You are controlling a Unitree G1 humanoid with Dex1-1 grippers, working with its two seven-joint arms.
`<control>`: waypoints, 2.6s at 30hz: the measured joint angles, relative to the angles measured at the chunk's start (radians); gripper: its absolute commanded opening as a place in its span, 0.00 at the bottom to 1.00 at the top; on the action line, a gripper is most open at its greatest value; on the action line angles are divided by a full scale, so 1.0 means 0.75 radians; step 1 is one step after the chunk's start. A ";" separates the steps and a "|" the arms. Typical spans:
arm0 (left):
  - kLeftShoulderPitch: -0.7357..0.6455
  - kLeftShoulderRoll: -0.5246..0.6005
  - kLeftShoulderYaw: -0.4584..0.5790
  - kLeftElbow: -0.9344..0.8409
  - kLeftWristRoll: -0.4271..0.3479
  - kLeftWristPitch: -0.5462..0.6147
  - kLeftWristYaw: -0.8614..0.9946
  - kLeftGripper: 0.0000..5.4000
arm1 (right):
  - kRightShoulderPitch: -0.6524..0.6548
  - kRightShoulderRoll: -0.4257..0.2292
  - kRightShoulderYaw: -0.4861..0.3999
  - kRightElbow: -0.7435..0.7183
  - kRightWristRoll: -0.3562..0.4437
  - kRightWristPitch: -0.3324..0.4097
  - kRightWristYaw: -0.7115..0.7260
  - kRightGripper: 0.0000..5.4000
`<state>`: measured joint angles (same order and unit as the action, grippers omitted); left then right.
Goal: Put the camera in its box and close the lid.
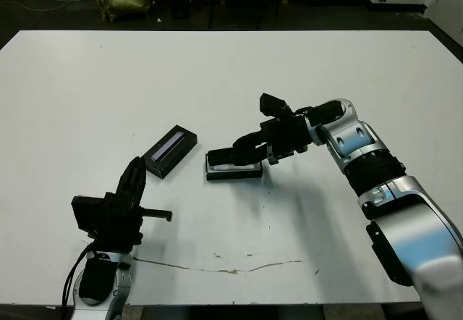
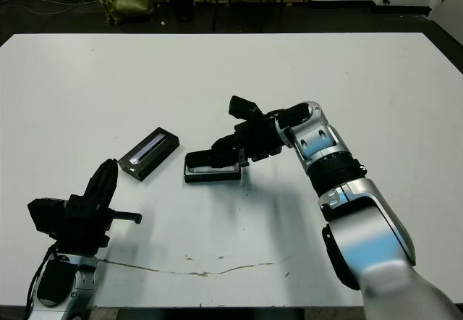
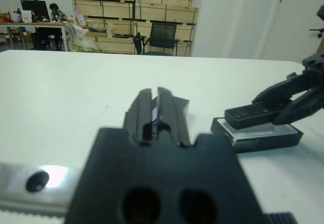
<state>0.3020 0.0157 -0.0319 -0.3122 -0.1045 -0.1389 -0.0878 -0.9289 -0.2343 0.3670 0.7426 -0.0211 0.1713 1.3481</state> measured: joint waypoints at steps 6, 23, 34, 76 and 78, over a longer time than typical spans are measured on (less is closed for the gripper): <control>0.001 -0.001 0.000 0.000 0.000 0.000 0.000 0.00 | 0.000 -0.005 0.002 -0.001 -0.005 0.014 0.000 0.12; 0.002 -0.006 -0.001 0.003 -0.002 -0.007 -0.003 0.00 | 0.006 -0.006 0.032 -0.027 -0.064 0.000 -0.004 0.12; 0.006 -0.006 -0.002 0.002 -0.002 -0.006 -0.002 0.00 | 0.013 -0.005 0.040 -0.027 -0.073 -0.005 -0.002 0.12; 0.012 -0.020 -0.006 0.006 0.001 -0.002 -0.012 0.00 | 0.082 0.023 0.023 -0.115 -0.061 0.004 -0.167 0.56; 0.011 -0.020 -0.006 0.006 0.000 -0.002 -0.012 0.00 | 0.067 0.013 0.018 -0.092 -0.064 -0.014 -0.167 0.64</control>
<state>0.3104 0.0008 -0.0364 -0.3074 -0.1047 -0.1401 -0.0968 -0.8784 -0.2246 0.3804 0.6734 -0.0694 0.1609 1.2231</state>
